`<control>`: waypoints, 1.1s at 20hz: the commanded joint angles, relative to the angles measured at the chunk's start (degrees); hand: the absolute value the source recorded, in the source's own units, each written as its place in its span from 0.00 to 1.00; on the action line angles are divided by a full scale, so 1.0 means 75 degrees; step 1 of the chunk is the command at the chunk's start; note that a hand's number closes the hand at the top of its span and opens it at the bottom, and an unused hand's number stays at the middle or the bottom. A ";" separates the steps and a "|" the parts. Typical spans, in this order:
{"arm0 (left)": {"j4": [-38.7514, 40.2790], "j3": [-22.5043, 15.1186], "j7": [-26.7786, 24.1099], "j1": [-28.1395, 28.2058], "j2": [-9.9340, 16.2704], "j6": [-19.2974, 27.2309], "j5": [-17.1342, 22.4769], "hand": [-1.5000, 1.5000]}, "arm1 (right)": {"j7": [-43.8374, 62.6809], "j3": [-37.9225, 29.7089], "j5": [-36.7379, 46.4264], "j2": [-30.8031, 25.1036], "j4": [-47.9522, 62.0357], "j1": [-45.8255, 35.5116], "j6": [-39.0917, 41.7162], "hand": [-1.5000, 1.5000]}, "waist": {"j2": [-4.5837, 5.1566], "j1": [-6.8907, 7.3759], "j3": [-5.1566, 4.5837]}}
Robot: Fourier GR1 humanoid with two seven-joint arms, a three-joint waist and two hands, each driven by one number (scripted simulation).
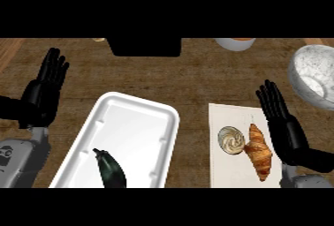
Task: Pick the croissant from the placemat and place it in the bowl
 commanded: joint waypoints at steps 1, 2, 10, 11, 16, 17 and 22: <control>-0.0676 0.0176 0.0116 0.0683 0.0075 -0.0267 0.0049 0.50 | 0.0528 -0.0180 0.0163 -0.0291 0.0173 -0.0158 0.0238 1.00 | 0.0036 -0.0003 0.0105; -0.0160 -0.0415 0.0087 0.0136 -0.0475 0.0271 -0.0483 0.50 | 0.0994 0.0550 0.0679 -0.0155 -0.0304 0.0162 -0.0134 1.00 | 0.0038 -0.0086 0.0101; -0.0318 -0.1046 0.0440 0.1031 -0.0849 0.0209 -0.0422 0.50 | 0.0717 0.0110 0.2805 0.0128 -0.0390 0.1407 -0.3249 0.00 | -0.0051 -0.0383 0.0111; -0.0435 -0.1102 0.0515 0.1038 -0.0828 0.0224 -0.0474 0.50 | 0.0253 0.0233 0.2507 0.0612 -0.0776 0.1726 -0.3358 0.00 | -0.0058 -0.0374 0.0120; -0.0054 -0.1157 0.0445 0.0834 -0.1085 0.0400 -0.0801 0.50 | -0.1295 0.0864 0.2982 0.0943 -0.2131 0.3076 -0.3744 0.00 | 0.0016 -0.0232 0.0103; -0.0318 -0.1342 0.0321 0.1097 -0.1150 0.0394 -0.0945 0.50 | -0.0996 0.1037 0.3197 0.0882 -0.2611 0.3203 -0.3807 0.00 | 0.0015 -0.0168 0.0101; -0.0872 -0.1357 0.0843 0.1150 -0.1108 0.0463 -0.1017 0.50 | 0.1668 0.0449 0.4430 -0.0283 -0.4175 0.3679 -0.3897 0.00 | 0.0022 -0.0108 0.0090</control>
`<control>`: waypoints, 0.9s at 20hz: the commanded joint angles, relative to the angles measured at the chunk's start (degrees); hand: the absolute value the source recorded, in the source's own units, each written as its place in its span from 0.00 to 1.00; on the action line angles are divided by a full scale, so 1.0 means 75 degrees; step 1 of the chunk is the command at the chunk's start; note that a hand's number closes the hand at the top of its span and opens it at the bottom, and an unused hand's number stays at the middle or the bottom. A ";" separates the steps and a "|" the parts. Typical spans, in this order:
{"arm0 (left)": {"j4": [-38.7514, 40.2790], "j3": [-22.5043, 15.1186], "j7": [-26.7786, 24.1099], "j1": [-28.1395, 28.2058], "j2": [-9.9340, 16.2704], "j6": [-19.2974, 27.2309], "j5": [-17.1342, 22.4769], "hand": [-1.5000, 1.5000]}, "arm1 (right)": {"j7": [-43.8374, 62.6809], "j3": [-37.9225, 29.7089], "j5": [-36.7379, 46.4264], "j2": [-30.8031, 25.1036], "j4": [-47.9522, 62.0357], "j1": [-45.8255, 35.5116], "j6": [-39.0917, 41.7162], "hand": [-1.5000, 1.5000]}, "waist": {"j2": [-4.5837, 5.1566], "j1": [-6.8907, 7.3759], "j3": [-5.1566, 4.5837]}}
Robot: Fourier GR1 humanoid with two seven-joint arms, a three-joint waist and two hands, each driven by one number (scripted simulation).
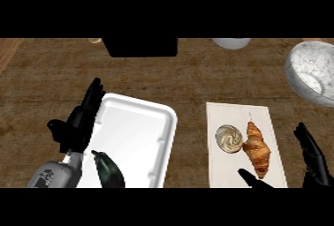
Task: Pick the croissant from the placemat and place it in the bowl
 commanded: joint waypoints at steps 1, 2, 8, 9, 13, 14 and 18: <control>-0.0029 0.0085 0.0068 -0.0050 0.0042 -0.0138 0.0002 0.50 | 0.2081 -0.0298 0.1095 -0.0591 -0.1393 0.0373 -0.0178 0.00 | 0.0026 0.0042 -0.0013; 0.0287 0.0059 -0.0042 -0.0257 -0.0153 -0.0046 -0.0122 0.50 | 0.2353 0.0082 0.1627 -0.0445 -0.1399 0.0590 -0.0225 0.00 | 0.0037 0.0025 -0.0011; 0.0187 -0.0021 -0.0300 0.0050 -0.0188 -0.0245 -0.0285 0.50 | 0.5153 -0.0078 0.1907 -0.0841 -0.2131 -0.0174 0.1280 0.00 | 0.0046 0.0131 -0.0005; -0.0011 0.0008 0.0080 -0.0100 -0.0248 -0.0120 -0.0237 0.50 | 0.5795 -0.0745 0.1403 -0.1109 -0.1975 -0.0890 0.1710 0.00 | 0.0054 0.0186 -0.0002; -0.0184 -0.0063 0.0306 -0.0113 -0.0265 -0.0068 -0.0393 0.50 | 0.6768 -0.0630 0.1307 -0.1264 -0.1360 -0.1332 0.2424 0.00 | 0.0059 0.0231 0.0003; 0.0104 0.0041 0.0129 -0.0225 -0.0359 0.0043 -0.0516 0.50 | 0.7297 -0.0490 0.1483 -0.1300 -0.1993 -0.1144 0.2626 0.00 | 0.0045 0.0138 0.0001; 0.0289 0.0358 -0.0107 -0.0180 -0.0265 -0.0507 -0.0191 0.50 | 0.6855 -0.0519 0.1041 -0.1141 -0.0801 -0.1263 0.2952 0.00 | 0.0046 0.0112 0.0011</control>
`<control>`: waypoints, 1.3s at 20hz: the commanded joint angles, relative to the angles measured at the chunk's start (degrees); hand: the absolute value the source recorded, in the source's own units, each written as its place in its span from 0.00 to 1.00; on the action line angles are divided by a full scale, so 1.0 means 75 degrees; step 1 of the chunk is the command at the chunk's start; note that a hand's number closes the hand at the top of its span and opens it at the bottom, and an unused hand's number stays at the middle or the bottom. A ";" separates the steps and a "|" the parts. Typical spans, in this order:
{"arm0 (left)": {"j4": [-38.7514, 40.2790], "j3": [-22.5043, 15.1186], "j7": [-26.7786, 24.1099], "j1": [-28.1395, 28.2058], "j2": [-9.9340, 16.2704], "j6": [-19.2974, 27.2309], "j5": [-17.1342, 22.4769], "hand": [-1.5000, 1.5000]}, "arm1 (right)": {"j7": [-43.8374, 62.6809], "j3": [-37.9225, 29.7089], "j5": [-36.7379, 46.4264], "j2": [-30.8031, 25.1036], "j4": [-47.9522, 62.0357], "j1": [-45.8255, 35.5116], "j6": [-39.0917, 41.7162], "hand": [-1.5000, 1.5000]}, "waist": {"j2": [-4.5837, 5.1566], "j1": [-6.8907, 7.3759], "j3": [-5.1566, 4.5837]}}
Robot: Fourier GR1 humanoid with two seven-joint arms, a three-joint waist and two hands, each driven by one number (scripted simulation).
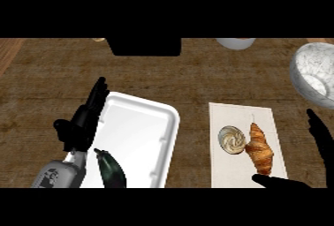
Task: Pick the croissant from the placemat and place it in the bowl
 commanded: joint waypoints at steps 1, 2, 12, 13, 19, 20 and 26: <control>0.0048 0.0226 0.0182 -0.0110 -0.0010 -0.0080 -0.0136 0.50 | 0.0315 0.0113 0.0074 0.0108 0.0403 -0.0144 0.0529 0.00 | -0.0009 -0.0041 0.0008; -0.0381 -0.0182 0.0468 0.0039 -0.0339 0.0272 -0.0427 0.50 | 0.0245 -0.0288 -0.0417 0.0005 0.0537 -0.0254 0.0756 0.00 | -0.0013 -0.0034 0.0011; -0.0141 0.0317 0.0194 0.0295 -0.0522 -0.0294 -0.0679 0.50 | -0.1021 -0.1032 -0.1098 0.0507 0.0550 0.0201 0.1356 0.00 | -0.0012 -0.0065 0.0010; -0.0032 0.0487 0.0376 -0.0059 -0.0582 -0.0255 -0.0552 0.50 | -0.1125 -0.0292 -0.0607 0.1008 0.0401 0.0519 0.0963 0.00 | -0.0013 -0.0081 0.0010; -0.0099 0.0543 0.0119 0.0236 -0.0729 -0.0392 -0.0766 0.50 | -0.1720 -0.0788 -0.1155 0.1183 -0.0003 0.0941 0.1200 0.00 | -0.0015 -0.0077 0.0009; -0.0240 0.0774 0.0356 0.0117 -0.0453 -0.0723 -0.0540 0.50 | -0.2366 -0.0585 -0.0907 0.1589 0.0969 0.0759 0.0822 0.00 | -0.0012 -0.0059 0.0011; -0.0520 0.0760 0.0192 0.0545 -0.0710 -0.0722 -0.0857 0.50 | -0.2728 -0.1183 -0.1519 0.1558 0.1389 0.0890 0.1390 0.00 | -0.0015 -0.0054 0.0011</control>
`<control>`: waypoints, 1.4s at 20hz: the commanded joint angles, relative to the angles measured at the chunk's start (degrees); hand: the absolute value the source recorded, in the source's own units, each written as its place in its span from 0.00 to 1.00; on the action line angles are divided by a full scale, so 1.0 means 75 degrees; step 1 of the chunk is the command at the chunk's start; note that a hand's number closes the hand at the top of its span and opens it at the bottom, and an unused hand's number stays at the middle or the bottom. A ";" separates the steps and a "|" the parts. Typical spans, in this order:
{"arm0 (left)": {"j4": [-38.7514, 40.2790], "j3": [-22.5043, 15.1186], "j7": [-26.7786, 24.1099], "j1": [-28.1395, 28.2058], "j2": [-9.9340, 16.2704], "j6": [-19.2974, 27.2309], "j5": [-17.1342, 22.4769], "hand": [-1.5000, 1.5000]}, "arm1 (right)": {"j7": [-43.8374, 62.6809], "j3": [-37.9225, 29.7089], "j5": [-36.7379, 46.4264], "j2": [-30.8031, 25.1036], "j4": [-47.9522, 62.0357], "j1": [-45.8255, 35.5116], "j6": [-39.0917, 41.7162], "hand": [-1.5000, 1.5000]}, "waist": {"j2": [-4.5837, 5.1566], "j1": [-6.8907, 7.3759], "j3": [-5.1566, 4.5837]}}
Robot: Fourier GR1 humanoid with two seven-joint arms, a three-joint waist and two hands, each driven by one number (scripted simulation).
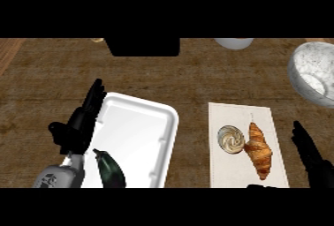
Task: Pick the croissant from the placemat and place it in the bowl
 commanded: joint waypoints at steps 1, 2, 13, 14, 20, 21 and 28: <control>-0.0274 0.0108 0.0354 -0.0096 -0.0052 -0.0186 -0.0053 0.50 | -0.0034 0.0080 -0.0022 0.0409 0.0144 -0.0078 0.0013 0.00 | 0.0000 0.0003 0.0001; -0.0202 -0.0184 -0.0064 0.0357 -0.0294 0.0062 -0.0385 0.50 | -0.0591 -0.0388 -0.0374 0.0176 0.0609 0.0104 0.0237 0.00 | 0.0000 0.0002 0.0002; 0.0520 0.0635 -0.0084 -0.0473 -0.0361 -0.0531 -0.0269 0.50 | -0.1230 -0.0446 -0.0096 0.0768 0.1976 -0.0622 0.0140 0.00 | 0.0006 0.0000 0.0001; -0.0338 0.0616 0.0233 0.0032 -0.0113 -0.0740 -0.0147 0.50 | -0.1234 -0.0258 0.0319 0.0910 0.2221 -0.0842 -0.0138 0.00 | 0.0003 0.0026 0.0001; 0.0709 0.0426 -0.0380 -0.0279 -0.0646 -0.0343 -0.0582 0.50 | -0.1064 -0.0214 0.1314 0.0782 0.2860 -0.0778 -0.0513 0.00 | 0.0013 -0.0005 -0.0001; 0.0307 0.0494 -0.0051 -0.0214 -0.0538 -0.0414 -0.0492 0.50 | -0.0908 -0.0160 0.1513 0.0773 0.2937 -0.0821 -0.0541 0.00 | 0.0008 0.0011 0.0000; -0.0144 0.0543 -0.0149 0.0316 -0.0594 -0.0658 -0.0560 0.50 | -0.1184 -0.0320 0.1119 0.0774 0.3353 -0.1047 0.0004 0.00 | 0.0002 0.0012 0.0000</control>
